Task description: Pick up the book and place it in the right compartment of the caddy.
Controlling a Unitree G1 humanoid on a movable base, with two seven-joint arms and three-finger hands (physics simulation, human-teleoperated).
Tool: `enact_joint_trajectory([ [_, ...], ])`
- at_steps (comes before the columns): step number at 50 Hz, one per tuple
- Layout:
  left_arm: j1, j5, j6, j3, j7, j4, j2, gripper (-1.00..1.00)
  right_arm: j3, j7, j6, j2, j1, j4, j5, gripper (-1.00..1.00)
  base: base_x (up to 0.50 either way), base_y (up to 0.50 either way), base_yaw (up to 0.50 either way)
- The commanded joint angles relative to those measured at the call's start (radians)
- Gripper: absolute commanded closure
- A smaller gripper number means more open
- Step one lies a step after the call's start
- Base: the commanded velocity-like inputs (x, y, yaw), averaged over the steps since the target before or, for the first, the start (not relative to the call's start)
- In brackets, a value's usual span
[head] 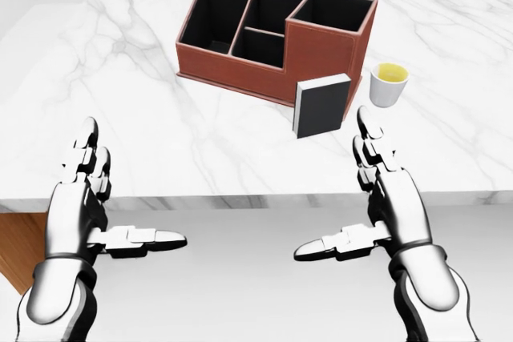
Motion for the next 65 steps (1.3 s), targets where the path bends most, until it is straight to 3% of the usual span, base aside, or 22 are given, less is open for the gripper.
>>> enact_joint_trajectory([
  [1, -0.158, -0.006, 0.010, 0.005, 0.023, 0.115, 0.027, -1.00, -0.032, 0.078, 0.000, -0.063, -0.133, 0.034, 0.014, -1.00, 0.07, 0.00, 0.50],
  [2, -0.175, -0.007, 0.010, 0.006, 0.026, 0.129, 0.030, -1.00, -0.034, 0.088, 0.000, -0.067, -0.150, 0.043, 0.012, -1.00, 0.11, 0.00, 0.50],
  [3, -0.210, -0.011, 0.010, 0.009, 0.030, 0.159, 0.036, -1.00, -0.051, 0.023, 0.000, -0.067, -0.201, 0.103, -0.017, -1.00, 0.11, 0.00, 0.50],
  [9, -0.313, -0.027, 0.010, 0.014, 0.046, 0.241, 0.058, -1.00, -0.049, 0.119, 0.000, -0.100, -0.283, 0.135, 0.047, -1.00, 0.04, 0.00, 0.17],
  [15, -0.403, -0.055, 0.010, 0.023, 0.049, 0.299, 0.081, -1.00, -0.057, 0.062, 0.000, -0.136, -0.406, 0.283, -0.011, -1.00, 0.00, 0.00, 0.00],
  [26, -0.485, -0.068, 0.010, 0.023, 0.041, 0.351, 0.104, -1.00, -0.056, 0.086, 0.000, -0.180, -0.502, 0.340, -0.034, -1.00, 0.00, 0.00, 0.00],
  [45, -0.528, -0.075, 0.010, 0.032, 0.021, 0.282, 0.131, -1.00, -0.071, 0.155, 0.000, -0.237, -0.602, 0.410, -0.061, -1.00, 0.00, 0.00, 0.00],
  [56, -0.504, -0.071, 0.010, 0.041, 0.020, 0.181, 0.141, -1.00, -0.072, 0.166, 0.000, -0.255, -0.605, 0.380, -0.091, -1.00, 0.29, -0.04, 0.00],
  [65, -0.511, -0.073, 0.010, 0.043, 0.025, 0.201, 0.142, -1.00, -0.074, 0.180, 0.000, -0.260, -0.597, 0.355, -0.106, -1.00, 0.31, -0.04, 0.00],
])
